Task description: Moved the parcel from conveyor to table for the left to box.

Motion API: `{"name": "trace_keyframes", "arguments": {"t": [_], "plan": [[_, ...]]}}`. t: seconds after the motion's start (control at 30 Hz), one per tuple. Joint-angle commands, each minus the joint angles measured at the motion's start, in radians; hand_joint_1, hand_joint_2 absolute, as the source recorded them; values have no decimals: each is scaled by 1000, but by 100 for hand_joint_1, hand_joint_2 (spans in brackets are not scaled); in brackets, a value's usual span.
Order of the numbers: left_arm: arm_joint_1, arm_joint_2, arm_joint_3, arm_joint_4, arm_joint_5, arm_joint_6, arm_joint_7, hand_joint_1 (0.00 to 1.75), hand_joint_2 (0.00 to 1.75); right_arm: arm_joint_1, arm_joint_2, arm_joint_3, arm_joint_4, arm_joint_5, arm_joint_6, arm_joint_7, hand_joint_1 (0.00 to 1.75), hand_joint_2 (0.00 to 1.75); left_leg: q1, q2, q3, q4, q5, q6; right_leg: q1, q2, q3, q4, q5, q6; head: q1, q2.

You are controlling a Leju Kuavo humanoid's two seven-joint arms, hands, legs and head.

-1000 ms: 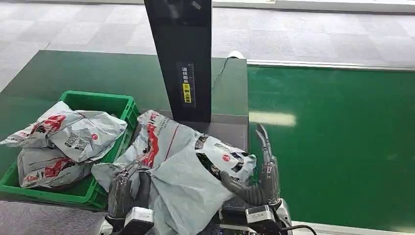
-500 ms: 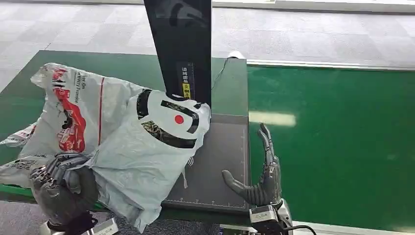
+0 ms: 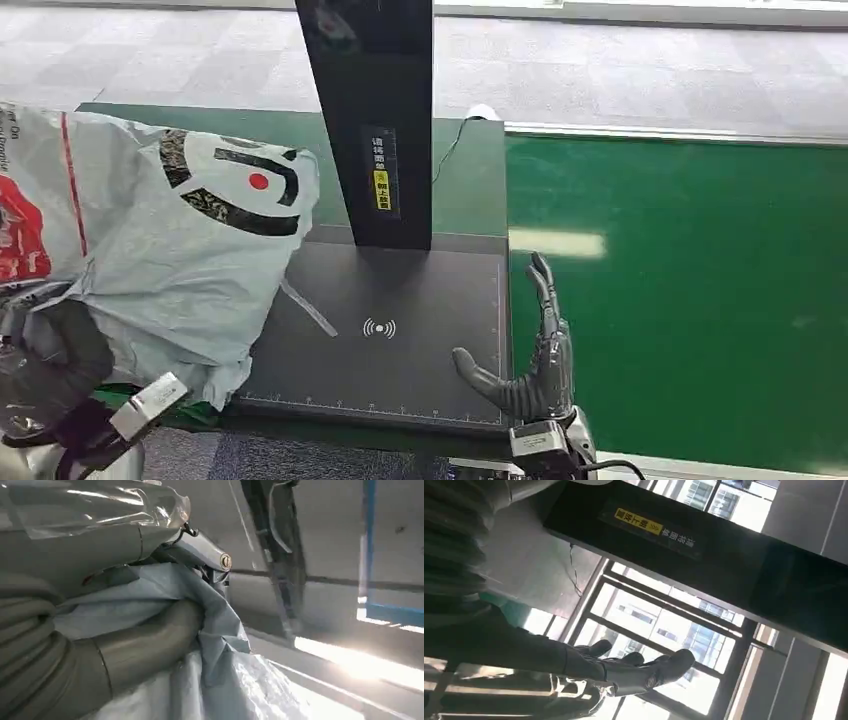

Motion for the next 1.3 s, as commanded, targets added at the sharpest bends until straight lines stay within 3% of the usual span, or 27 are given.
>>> {"name": "trace_keyframes", "arguments": {"t": [0.03, 0.2, 0.33, 0.67, 0.8, 0.83, 1.0, 1.3], "plan": [[-225, 213, 115, 493, -171, 37, 388, 175, 175, -33, -20, 11, 27, 3, -3, 16, 0, 175, -1, -4, 2, -3, 3, 0, -1, 2, 1, -1, 1, -1, 0, 0], [-278, 302, 18, 668, -185, -3, 566, 175, 175, -5, -33, 17, 17, 0, -21, 11, 0, 175, 0, -7, 2, -2, 3, 0, 0, -2, 2, -1, 0, -1, 0, 0], [-276, 312, -3, 705, -197, -64, 651, 175, 175, -4, -30, 25, 14, 4, -28, 13, 0, 175, 0, -4, 2, -2, 2, 0, 0, 0, 2, -1, 0, -1, 0, 0], [-280, 329, -56, 749, -157, -139, 665, 175, 175, -6, -37, 26, 28, 5, -34, 17, 0, 175, 0, -2, 1, -1, 1, 0, 0, 1, 0, 0, 0, -1, 0, 0], [-304, 320, -130, 869, -2, -444, 637, 175, 175, 4, -52, 28, 61, 13, -52, 9, 0, 175, 0, -4, 2, -1, 2, 0, -1, -1, 2, -1, 0, 0, 0, 0], [-309, 323, -160, 909, 99, -537, 583, 175, 175, -5, -56, 31, 73, 6, -49, 5, 0, 175, 0, -7, 2, -3, 2, 1, 0, -1, 3, -3, 1, 0, 0, 0], [-293, 373, -269, 975, 184, -665, 610, 175, 175, -25, -55, 34, 96, -7, -46, 0, 0, 175, 0, -6, 3, -3, 3, 1, -1, 1, 4, -3, 2, -1, 0, 0], [-299, 380, -275, 985, 172, -673, 635, 175, 175, -24, -54, 38, 99, -9, -45, 2, 0, 175, -1, -13, 11, -3, 2, 1, -3, -9, 14, -2, -2, 1, 0, 0]]}}
